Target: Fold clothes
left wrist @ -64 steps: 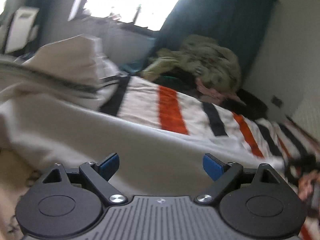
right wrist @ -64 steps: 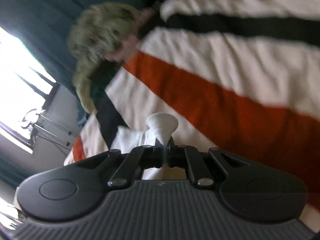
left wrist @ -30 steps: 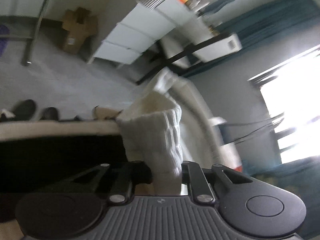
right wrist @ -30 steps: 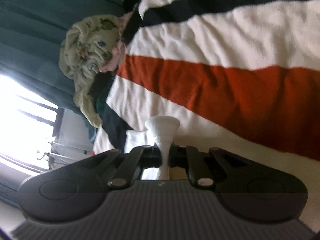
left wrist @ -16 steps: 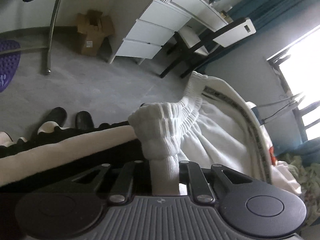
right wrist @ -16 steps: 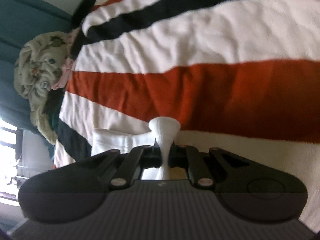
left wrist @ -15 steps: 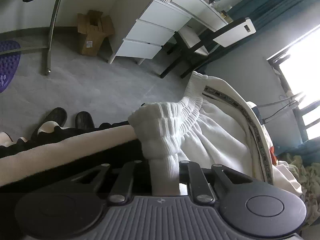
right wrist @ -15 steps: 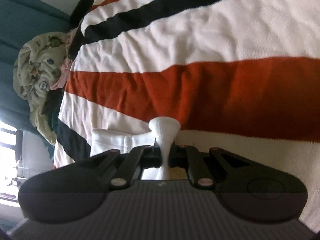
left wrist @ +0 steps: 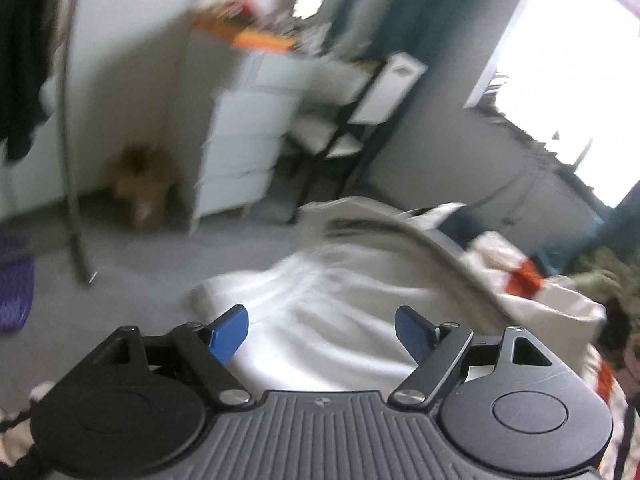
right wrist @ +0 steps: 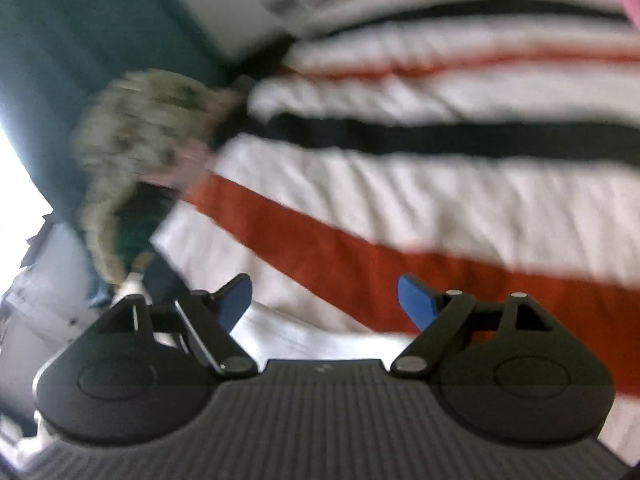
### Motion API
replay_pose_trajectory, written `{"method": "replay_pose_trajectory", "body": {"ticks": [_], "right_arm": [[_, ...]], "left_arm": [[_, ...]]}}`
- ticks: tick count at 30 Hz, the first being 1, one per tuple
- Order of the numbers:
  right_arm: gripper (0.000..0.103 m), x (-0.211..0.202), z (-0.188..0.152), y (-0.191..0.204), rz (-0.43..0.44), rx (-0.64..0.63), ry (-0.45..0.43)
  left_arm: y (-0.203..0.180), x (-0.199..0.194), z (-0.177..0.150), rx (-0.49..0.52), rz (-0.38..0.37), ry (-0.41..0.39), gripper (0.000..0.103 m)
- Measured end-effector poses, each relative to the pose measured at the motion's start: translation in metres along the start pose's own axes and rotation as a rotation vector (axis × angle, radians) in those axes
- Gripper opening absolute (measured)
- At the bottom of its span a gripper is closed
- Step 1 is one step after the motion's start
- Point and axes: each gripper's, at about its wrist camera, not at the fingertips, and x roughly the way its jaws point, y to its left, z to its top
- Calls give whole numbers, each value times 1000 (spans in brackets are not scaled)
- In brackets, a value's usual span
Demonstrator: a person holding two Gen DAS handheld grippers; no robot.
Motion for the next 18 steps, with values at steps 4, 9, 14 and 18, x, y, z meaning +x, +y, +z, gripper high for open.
{"method": "replay_pose_trajectory", "body": {"ticks": [4, 9, 14, 18], "right_arm": [[82, -40, -4, 43, 221, -228, -165], [82, -62, -20, 71, 403, -352, -131], [83, -76, -36, 86, 522, -442, -100], [83, -86, -56, 92, 593, -488, -66]], "left_arm": [[-76, -33, -12, 170, -109, -105, 84], [-168, -63, -45, 307, -272, -150, 86], [-251, -75, -93, 408, -409, -143, 86], [-298, -70, -134, 490, -474, -130, 86]]}}
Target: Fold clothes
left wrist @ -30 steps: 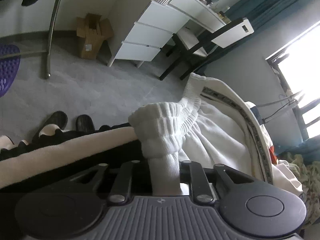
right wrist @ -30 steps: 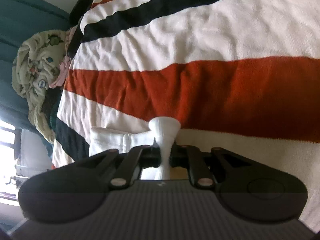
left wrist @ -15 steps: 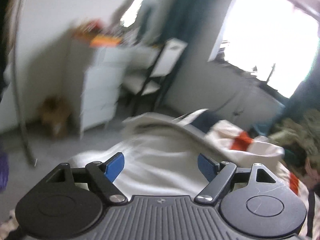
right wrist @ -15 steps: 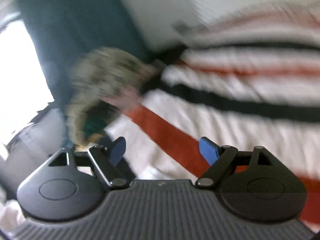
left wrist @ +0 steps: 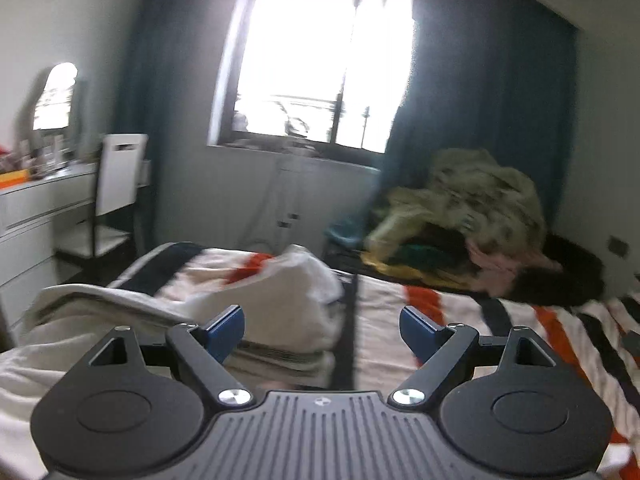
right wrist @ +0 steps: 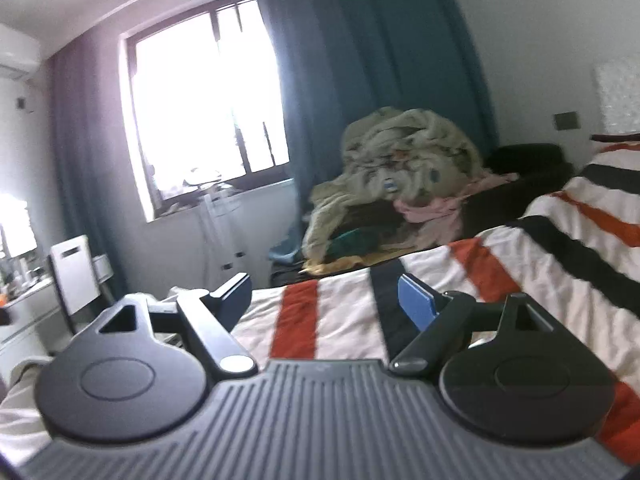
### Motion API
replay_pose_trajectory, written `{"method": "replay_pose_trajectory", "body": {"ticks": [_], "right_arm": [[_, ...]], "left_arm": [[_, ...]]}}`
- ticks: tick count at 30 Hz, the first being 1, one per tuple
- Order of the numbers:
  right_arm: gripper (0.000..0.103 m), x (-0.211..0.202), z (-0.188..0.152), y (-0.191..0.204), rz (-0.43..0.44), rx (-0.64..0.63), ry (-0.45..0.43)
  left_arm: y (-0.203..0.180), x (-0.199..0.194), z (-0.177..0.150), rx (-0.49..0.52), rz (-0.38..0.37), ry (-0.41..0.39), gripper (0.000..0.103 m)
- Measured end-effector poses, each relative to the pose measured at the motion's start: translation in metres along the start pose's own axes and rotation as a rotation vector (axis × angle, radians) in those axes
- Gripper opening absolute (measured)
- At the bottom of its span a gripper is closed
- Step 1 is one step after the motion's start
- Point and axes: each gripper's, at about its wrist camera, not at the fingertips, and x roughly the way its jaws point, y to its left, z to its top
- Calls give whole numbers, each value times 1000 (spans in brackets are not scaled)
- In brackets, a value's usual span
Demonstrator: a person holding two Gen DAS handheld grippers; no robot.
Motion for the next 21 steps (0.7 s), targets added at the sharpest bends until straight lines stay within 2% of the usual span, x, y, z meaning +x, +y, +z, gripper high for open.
{"method": "replay_pose_trajectory", "body": {"ticks": [4, 10, 13, 16, 18, 21], "right_arm": [[82, 10, -14, 12, 41, -40, 53], [82, 33, -35, 25, 74, -54, 108], [82, 48, -47, 32, 76, -53, 156], [82, 55, -55, 42, 89, -70, 175], [82, 55, -56, 47, 104, -74, 183], [82, 52, -57, 51, 108, -90, 181]], "left_arm": [[-27, 21, -28, 54, -28, 0, 86], [-16, 48, -77, 62, -10, 24, 86], [-7, 57, -92, 69, 5, 63, 86], [1, 57, -96, 61, -26, 75, 88], [4, 53, -96, 60, -23, 50, 93], [8, 50, -94, 51, -31, 36, 94]]}}
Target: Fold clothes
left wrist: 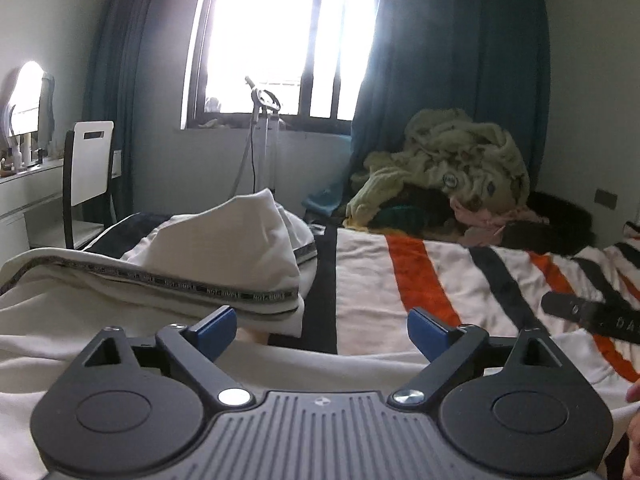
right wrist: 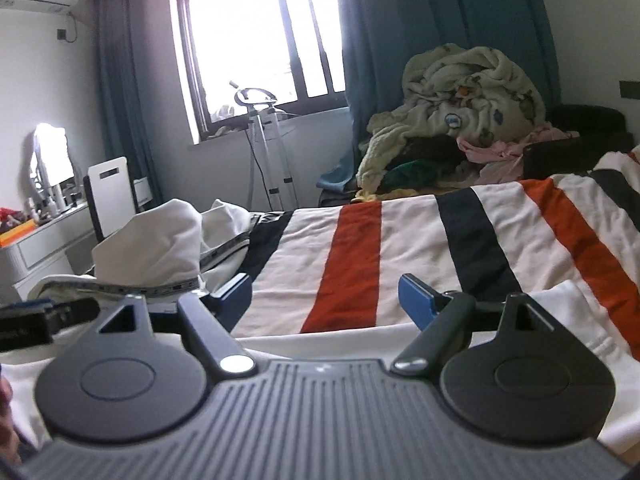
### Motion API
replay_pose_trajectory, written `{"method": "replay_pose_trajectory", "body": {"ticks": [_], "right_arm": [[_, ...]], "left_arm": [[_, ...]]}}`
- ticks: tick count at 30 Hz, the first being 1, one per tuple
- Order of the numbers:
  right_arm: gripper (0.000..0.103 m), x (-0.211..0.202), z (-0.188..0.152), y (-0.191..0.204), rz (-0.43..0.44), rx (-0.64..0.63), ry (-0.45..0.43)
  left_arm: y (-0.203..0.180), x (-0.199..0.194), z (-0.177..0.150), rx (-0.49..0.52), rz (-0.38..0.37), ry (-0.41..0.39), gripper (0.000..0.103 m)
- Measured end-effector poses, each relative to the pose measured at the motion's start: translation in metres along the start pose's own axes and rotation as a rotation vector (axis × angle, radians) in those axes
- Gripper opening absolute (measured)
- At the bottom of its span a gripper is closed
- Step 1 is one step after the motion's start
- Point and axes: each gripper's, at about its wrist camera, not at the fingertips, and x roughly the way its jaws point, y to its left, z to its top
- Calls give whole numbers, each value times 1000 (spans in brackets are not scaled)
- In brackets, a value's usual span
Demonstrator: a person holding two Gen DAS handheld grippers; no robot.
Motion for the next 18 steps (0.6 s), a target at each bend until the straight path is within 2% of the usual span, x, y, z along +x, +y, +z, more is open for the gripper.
{"method": "replay_pose_trajectory", "body": {"ticks": [9, 18], "right_arm": [[82, 2, -4, 7, -10, -28, 24], [82, 10, -11, 3, -73, -34, 85]], "left_arm": [[10, -11, 1, -10, -5, 1, 94], [3, -5, -18, 29, -1, 61, 94]]}}
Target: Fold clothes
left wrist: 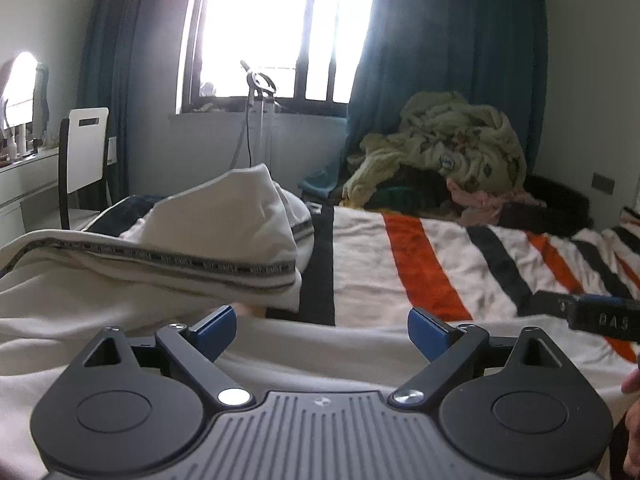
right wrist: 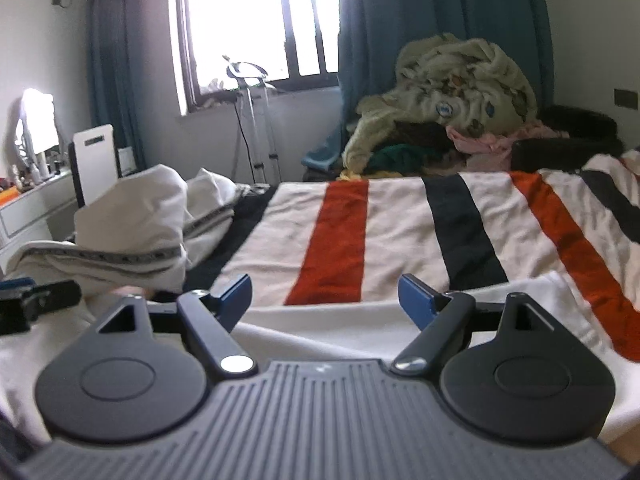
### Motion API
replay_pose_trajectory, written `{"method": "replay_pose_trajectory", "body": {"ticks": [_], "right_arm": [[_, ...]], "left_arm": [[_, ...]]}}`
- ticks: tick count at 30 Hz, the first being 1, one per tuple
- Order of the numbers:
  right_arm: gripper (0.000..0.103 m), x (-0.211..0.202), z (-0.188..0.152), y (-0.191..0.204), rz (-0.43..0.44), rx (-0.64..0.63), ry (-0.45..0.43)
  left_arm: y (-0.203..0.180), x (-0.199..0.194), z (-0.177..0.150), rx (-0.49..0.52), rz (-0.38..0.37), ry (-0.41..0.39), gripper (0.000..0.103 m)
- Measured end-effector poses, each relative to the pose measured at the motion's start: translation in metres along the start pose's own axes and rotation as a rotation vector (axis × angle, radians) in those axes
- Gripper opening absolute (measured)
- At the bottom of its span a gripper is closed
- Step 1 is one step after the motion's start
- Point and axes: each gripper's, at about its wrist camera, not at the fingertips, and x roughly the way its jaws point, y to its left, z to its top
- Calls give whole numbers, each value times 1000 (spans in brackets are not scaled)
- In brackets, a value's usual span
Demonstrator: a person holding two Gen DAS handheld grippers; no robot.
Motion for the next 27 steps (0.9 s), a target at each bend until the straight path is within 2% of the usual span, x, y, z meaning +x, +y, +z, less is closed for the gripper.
{"method": "replay_pose_trajectory", "body": {"ticks": [4, 7, 12, 16, 20, 23, 27], "right_arm": [[82, 3, -2, -7, -33, 42, 21], [82, 5, -9, -15, -23, 147, 66], [82, 0, -15, -13, -77, 172, 53], [81, -3, -10, -30, -64, 266, 20], [80, 2, -8, -45, -82, 328, 12], [80, 11, -6, -51, -105, 321, 5], [80, 26, -5, -57, -150, 301, -11]], "left_arm": [[-5, 7, -7, 22, 8, 20, 94], [-8, 16, -13, 33, 20, 47, 94], [-17, 47, -11, 67, 50, 96, 94], [-21, 86, 5, 60, 66, 108, 94], [-30, 138, 25, 65, 84, 92, 96], [-41, 182, 42, 65, 101, 69, 96], [-57, 232, 62, 31, 83, -47, 102]]}}
